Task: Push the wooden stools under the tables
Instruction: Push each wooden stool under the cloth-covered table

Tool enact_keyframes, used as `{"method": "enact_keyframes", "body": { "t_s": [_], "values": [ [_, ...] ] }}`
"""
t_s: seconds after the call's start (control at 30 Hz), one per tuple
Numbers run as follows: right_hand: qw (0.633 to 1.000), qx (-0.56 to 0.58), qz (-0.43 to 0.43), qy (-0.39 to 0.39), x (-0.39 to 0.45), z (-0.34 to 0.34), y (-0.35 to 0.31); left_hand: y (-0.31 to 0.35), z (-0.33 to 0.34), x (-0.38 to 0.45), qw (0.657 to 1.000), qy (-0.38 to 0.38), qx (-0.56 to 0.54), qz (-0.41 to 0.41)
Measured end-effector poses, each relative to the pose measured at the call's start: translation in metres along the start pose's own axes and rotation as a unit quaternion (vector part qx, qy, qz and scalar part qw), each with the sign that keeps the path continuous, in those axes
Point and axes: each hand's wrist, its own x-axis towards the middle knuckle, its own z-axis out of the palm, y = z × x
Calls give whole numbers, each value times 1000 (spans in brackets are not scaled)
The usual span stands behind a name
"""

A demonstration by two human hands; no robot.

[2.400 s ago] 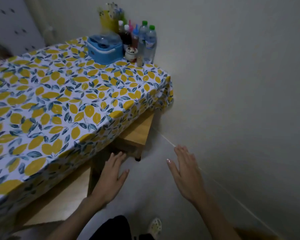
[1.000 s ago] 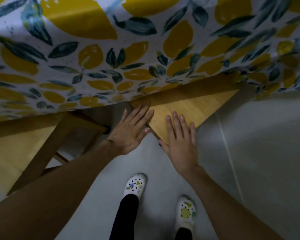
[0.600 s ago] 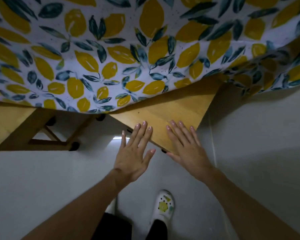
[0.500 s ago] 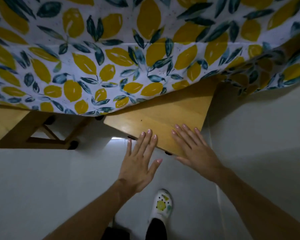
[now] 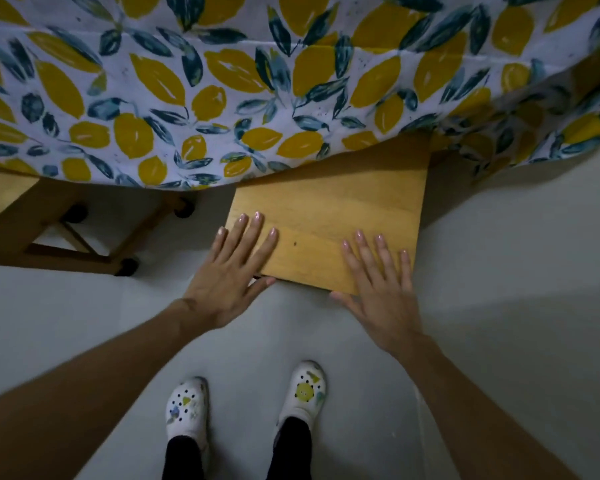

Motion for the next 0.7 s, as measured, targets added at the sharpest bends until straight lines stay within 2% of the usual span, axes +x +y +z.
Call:
{"method": "enact_keyframes", "body": {
  "t_s": [0.3, 0.5, 0.7],
  "values": [
    [995, -29, -85, -36, 25, -14, 79, 42, 3, 28, 998, 28, -51, -13],
    [996, -36, -81, -28, 55, -19, 102, 43, -3, 63, 999, 34, -39, -16],
    [993, -50, -103, -39, 81, -27, 129, 59, -2, 83, 997, 47, -39, -54]
  ]
}}
